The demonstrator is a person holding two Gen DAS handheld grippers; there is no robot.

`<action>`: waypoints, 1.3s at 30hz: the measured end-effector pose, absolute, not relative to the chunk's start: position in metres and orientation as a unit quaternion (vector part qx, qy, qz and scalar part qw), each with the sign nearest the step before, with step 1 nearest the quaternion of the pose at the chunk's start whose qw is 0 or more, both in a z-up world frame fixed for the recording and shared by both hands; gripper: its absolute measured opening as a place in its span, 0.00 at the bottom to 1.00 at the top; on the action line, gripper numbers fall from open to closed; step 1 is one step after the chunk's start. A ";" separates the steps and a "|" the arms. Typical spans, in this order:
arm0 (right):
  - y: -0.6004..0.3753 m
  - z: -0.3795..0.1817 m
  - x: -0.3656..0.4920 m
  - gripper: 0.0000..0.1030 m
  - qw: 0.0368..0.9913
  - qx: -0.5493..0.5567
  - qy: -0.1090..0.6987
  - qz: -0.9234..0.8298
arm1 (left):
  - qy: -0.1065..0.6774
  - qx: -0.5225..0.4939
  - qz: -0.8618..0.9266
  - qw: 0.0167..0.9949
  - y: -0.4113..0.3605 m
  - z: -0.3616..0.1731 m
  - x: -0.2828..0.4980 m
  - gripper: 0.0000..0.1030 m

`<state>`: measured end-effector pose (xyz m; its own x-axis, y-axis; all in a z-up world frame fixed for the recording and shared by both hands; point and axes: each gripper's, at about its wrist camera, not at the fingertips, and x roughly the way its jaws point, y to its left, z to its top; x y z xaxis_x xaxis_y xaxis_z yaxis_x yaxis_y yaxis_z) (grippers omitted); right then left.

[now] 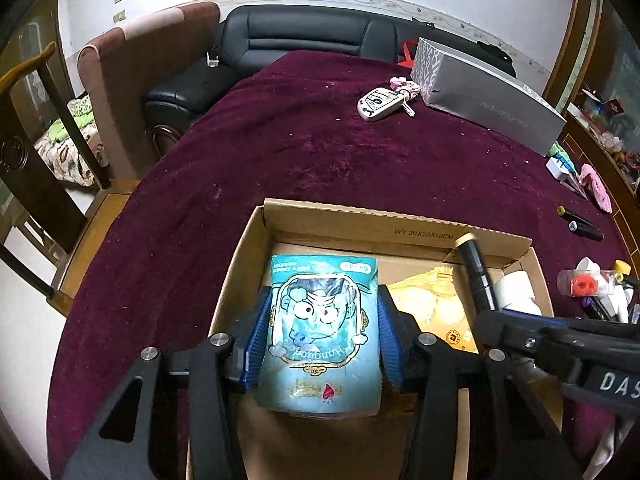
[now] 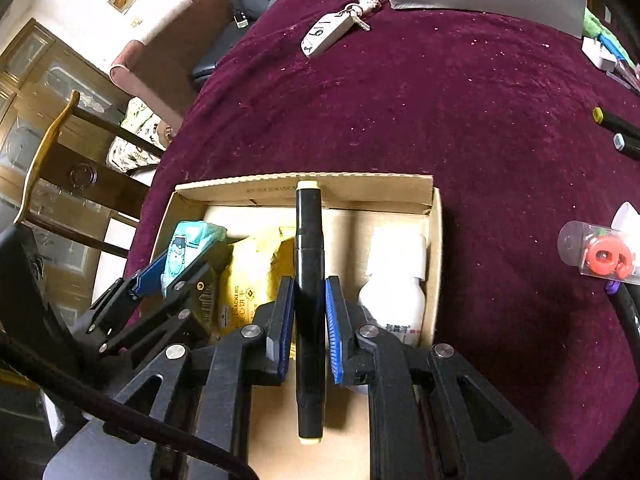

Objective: Organize objects
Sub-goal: 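Place the blue packet and black marker into the cardboard tray with both grippers, then grasp a purple-capped marker with the left gripper while the right grasps a green-capped marker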

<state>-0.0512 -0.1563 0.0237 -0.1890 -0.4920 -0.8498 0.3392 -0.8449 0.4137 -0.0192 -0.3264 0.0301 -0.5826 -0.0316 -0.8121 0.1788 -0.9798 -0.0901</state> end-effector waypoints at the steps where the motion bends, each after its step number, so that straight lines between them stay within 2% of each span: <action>1: -0.157 0.023 -0.051 0.13 0.270 0.578 -0.065 -0.767 | 0.084 0.453 -0.885 0.059 -0.327 0.031 -0.019 0.44; 5: -0.157 0.022 -0.052 0.13 0.271 0.579 -0.070 -0.766 | 0.100 0.454 -0.884 0.057 -0.330 0.034 -0.017 0.46; 8: -0.153 0.023 -0.050 0.15 0.274 0.574 -0.079 -0.767 | 0.120 0.455 -0.881 0.047 -0.333 0.038 -0.015 0.54; 10: -0.150 0.028 -0.048 0.21 0.275 0.567 -0.077 -0.773 | 0.142 0.453 -0.879 0.040 -0.336 0.041 -0.012 0.55; 12: -0.147 0.034 -0.045 0.31 0.279 0.560 -0.082 -0.776 | 0.169 0.452 -0.875 0.030 -0.341 0.045 -0.009 0.55; 16: -0.128 0.057 -0.036 0.31 0.297 0.532 -0.098 -0.787 | 0.206 0.442 -0.873 0.010 -0.342 0.058 0.004 0.55; 20: -0.092 0.080 -0.026 0.46 0.301 0.504 -0.116 -0.801 | 0.226 0.425 -0.876 -0.021 -0.326 0.079 0.019 0.56; 22: -0.064 0.087 -0.022 0.47 0.295 0.492 -0.121 -0.811 | 0.232 0.415 -0.879 -0.040 -0.311 0.091 0.026 0.60; 29: 0.036 0.071 -0.016 0.46 0.241 0.488 -0.129 -0.829 | 0.235 0.384 -0.886 -0.114 -0.245 0.123 0.053 0.64; 34: 0.087 0.043 -0.034 0.46 0.206 0.515 -0.149 -0.819 | 0.213 0.404 -0.875 -0.162 -0.185 0.116 0.058 0.64; 39: 0.096 0.022 -0.053 0.46 0.190 0.528 -0.161 -0.812 | 0.204 0.429 -0.864 -0.167 -0.157 0.102 0.060 0.63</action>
<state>-0.0527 0.0959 0.0222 -0.3699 -0.4786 -0.7963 0.1393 -0.8760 0.4618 0.0595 -0.1572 0.1019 -0.5755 0.4636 -0.6737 -0.1124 -0.8608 -0.4964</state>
